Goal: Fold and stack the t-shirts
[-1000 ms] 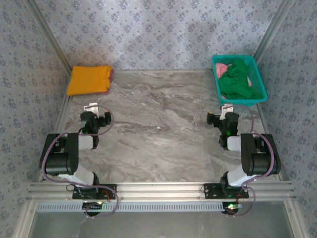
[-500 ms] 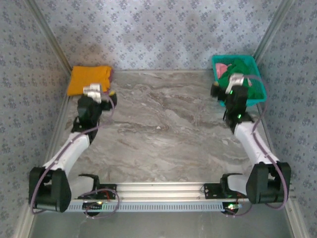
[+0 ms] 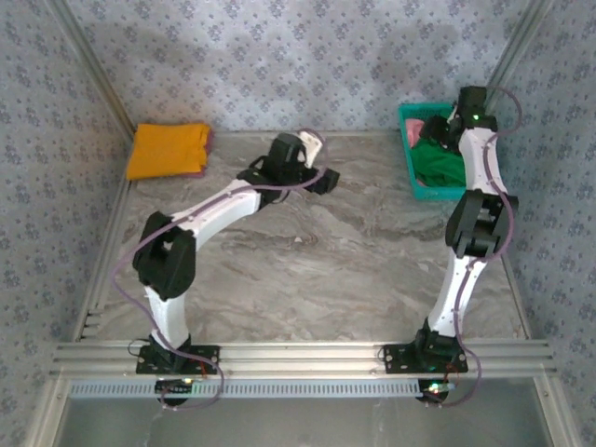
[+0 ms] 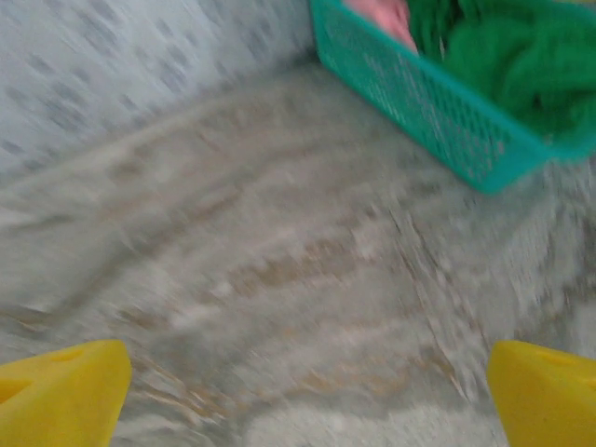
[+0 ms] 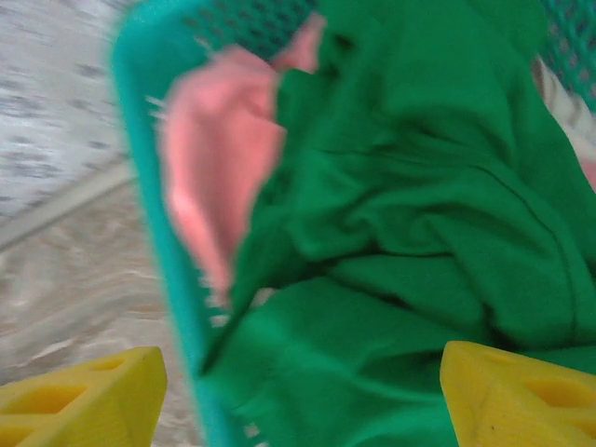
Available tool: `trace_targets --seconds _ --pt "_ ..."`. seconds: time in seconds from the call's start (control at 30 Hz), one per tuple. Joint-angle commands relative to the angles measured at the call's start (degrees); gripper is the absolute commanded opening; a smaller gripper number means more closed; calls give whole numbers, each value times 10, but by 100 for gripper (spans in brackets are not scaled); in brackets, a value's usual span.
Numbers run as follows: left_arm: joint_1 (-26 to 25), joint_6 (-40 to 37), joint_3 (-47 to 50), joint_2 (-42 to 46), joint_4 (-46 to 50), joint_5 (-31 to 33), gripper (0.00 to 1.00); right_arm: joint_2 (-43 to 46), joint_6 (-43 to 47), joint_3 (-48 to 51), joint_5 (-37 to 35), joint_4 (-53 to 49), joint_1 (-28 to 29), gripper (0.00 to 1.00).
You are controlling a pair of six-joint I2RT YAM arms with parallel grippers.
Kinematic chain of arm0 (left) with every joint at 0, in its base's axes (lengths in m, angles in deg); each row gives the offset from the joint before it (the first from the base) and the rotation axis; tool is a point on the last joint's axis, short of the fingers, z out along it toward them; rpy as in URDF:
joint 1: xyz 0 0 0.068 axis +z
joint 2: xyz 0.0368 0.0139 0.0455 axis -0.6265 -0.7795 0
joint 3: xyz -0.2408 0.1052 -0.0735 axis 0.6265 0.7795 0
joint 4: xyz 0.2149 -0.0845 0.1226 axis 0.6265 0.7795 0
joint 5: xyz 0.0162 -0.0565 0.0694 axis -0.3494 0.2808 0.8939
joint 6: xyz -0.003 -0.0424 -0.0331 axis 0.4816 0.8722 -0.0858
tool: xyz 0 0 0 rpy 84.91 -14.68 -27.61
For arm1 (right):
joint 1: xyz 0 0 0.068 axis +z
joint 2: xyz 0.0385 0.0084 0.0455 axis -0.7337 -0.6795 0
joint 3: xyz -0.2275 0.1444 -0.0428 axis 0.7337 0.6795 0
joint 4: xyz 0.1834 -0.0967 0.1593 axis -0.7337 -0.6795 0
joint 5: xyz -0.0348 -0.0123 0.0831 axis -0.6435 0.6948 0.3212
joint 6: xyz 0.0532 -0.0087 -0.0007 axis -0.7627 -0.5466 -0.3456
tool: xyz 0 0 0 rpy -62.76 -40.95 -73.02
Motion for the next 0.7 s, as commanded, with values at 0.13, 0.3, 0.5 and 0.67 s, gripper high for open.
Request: trace_targets --seconds 0.13,0.3,0.5,0.67 --pt "-23 3 -17 8 8 -20 98 -78 -40 -89 35 -72 -29 71" --pt "-23 -1 6 28 8 -15 98 -129 -46 -169 47 -77 -35 43" --pt "-22 -1 24 60 6 9 98 -95 -51 -205 32 -100 -28 0" --pt "-19 4 70 131 -22 21 98 14 -31 -201 -14 -98 3 0"
